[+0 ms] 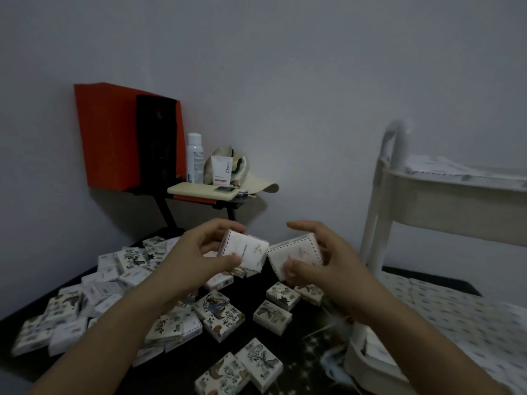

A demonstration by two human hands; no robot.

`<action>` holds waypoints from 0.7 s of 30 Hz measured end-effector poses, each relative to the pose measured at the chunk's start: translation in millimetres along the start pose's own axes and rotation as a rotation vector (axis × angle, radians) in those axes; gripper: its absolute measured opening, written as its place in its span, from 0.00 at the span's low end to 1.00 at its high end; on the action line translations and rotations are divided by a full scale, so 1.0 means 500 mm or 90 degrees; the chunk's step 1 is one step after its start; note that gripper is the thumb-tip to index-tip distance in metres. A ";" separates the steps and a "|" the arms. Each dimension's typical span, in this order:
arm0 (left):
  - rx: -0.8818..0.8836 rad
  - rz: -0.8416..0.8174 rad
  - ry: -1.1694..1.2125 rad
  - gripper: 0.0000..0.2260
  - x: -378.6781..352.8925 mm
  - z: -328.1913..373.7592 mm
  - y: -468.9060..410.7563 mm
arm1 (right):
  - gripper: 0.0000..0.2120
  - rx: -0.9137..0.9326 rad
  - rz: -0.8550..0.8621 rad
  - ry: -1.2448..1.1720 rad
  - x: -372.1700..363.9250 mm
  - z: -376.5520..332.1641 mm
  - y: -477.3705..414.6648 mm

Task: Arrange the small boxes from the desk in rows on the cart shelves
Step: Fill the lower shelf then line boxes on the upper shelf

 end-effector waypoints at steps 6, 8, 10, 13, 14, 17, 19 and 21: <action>-0.042 -0.035 0.010 0.22 -0.047 0.131 0.022 | 0.10 0.140 0.071 0.163 0.102 -0.143 0.084; -0.063 -0.051 0.011 0.20 -0.067 0.175 0.027 | 0.11 0.180 0.104 0.176 0.143 -0.185 0.110; -0.113 -0.073 -0.002 0.17 -0.090 0.226 0.033 | 0.13 0.227 0.137 0.193 0.187 -0.226 0.132; -0.193 -0.101 -0.040 0.16 -0.127 0.309 0.039 | 0.16 0.280 0.189 0.231 0.263 -0.284 0.154; -0.220 -0.102 -0.055 0.16 -0.138 0.336 0.037 | 0.17 0.296 0.212 0.243 0.292 -0.301 0.160; -0.289 -0.102 -0.101 0.19 -0.176 0.409 0.028 | 0.21 0.316 0.283 0.290 0.380 -0.337 0.171; -0.320 -0.101 -0.124 0.18 -0.202 0.449 0.020 | 0.22 0.312 0.334 0.355 0.440 -0.348 0.174; -0.347 -0.085 -0.145 0.14 -0.225 0.484 0.008 | 0.18 0.281 0.373 0.422 0.497 -0.345 0.168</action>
Point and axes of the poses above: each hand's wrist, its own y-axis away from the middle knuckle, its own x-axis out of the back of the hand, z = x × y, the point moved 7 cm from there along -y, towards the middle knuckle, and after that the axes turned 2 degrees about x, right-handed, at the moved point
